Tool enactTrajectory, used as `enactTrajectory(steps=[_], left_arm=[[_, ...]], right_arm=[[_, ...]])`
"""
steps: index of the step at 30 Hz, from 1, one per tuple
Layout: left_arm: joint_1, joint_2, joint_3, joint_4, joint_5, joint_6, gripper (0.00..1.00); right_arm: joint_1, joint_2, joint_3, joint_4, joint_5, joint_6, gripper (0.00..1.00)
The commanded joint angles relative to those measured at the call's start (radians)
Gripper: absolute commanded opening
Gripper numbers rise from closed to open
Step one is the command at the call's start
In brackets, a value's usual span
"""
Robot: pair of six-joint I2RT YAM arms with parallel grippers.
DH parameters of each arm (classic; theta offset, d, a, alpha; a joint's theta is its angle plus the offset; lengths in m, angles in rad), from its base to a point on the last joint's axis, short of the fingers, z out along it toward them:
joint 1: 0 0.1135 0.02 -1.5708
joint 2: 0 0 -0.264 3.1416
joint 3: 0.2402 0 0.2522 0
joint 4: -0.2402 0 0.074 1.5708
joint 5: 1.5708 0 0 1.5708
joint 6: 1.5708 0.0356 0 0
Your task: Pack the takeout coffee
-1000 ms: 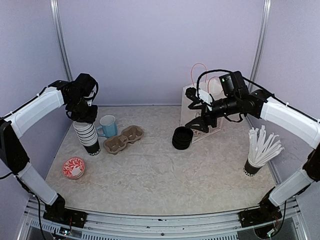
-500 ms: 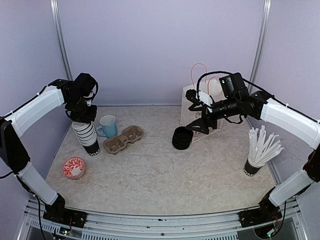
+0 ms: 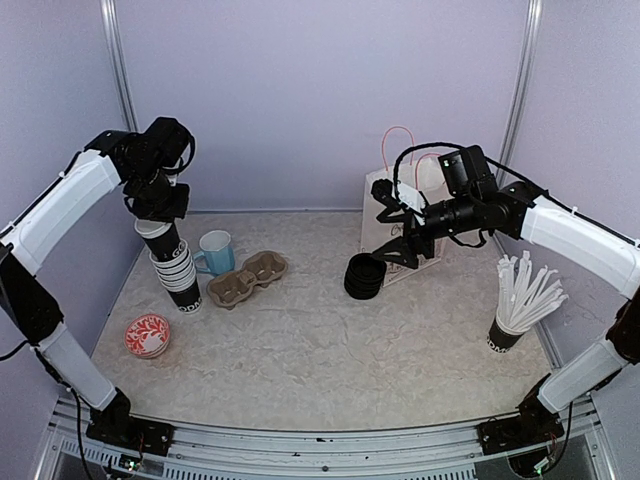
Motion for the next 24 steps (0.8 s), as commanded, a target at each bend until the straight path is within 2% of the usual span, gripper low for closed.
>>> enactTrajectory(steps=[1,10,12,17,24], left_arm=[[-0.038,-0.028,0.102,-0.083,-0.087,-0.08,0.0],[-0.236,-0.047,0.29,-0.122,-0.13,-0.17,0.0],[-0.306,-0.027,0.299,-0.081,-0.087,-0.104,0.0],[-0.419,0.005,0.189,0.053,0.115,0.044,0.0],[-0.538,0.081,-0.041,0.15,0.113,0.147,0.0]], right_arm=[[0.015,0.007,0.03,-0.019,-0.025,-0.008,0.87],[0.015,0.029,0.039,-0.033,-0.027,-0.011,0.86],[0.015,0.035,0.037,-0.031,-0.021,-0.011,0.85],[0.014,0.038,0.027,-0.043,0.005,-0.035,0.81],[0.004,0.024,0.007,-0.084,0.035,-0.083,0.81]])
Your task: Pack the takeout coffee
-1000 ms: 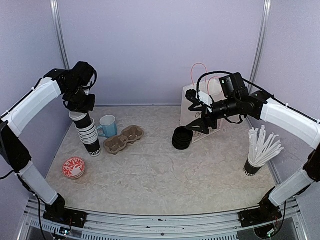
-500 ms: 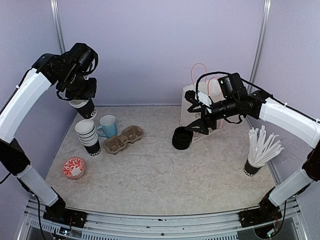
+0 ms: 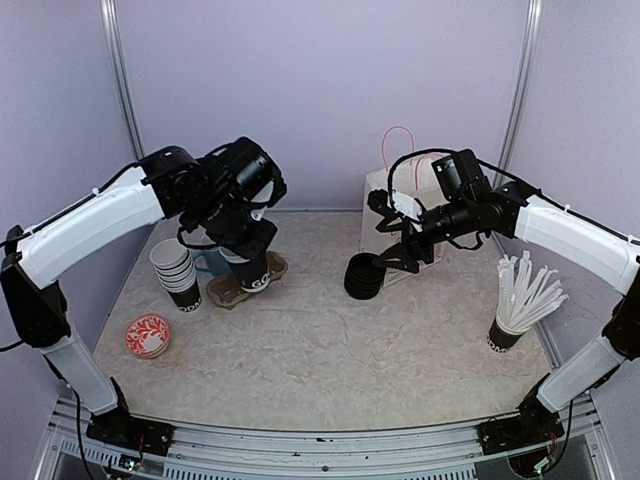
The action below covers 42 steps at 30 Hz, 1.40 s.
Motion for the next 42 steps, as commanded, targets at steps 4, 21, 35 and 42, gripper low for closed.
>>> enactTrajectory(steps=[4,21,35,42], left_arm=[[-0.121,0.063,-0.184,0.174,0.069,0.12,0.0],[-0.312,0.137,-0.371,0.445,0.186,0.262,0.0],[-0.34,0.134,-0.381,0.444,0.147,0.306,0.33],[-0.234,-0.045,-0.443,0.448,0.099,0.304,0.47]], right_arm=[[-0.028,0.006,-0.005,-0.025,-0.011,-0.007,0.82],[-0.089,0.093,-0.043,0.03,0.104,0.004,0.74],[-0.045,0.235,0.048,-0.059,0.215,-0.113,0.56],[0.007,0.324,0.122,-0.084,0.287,-0.181,0.48]])
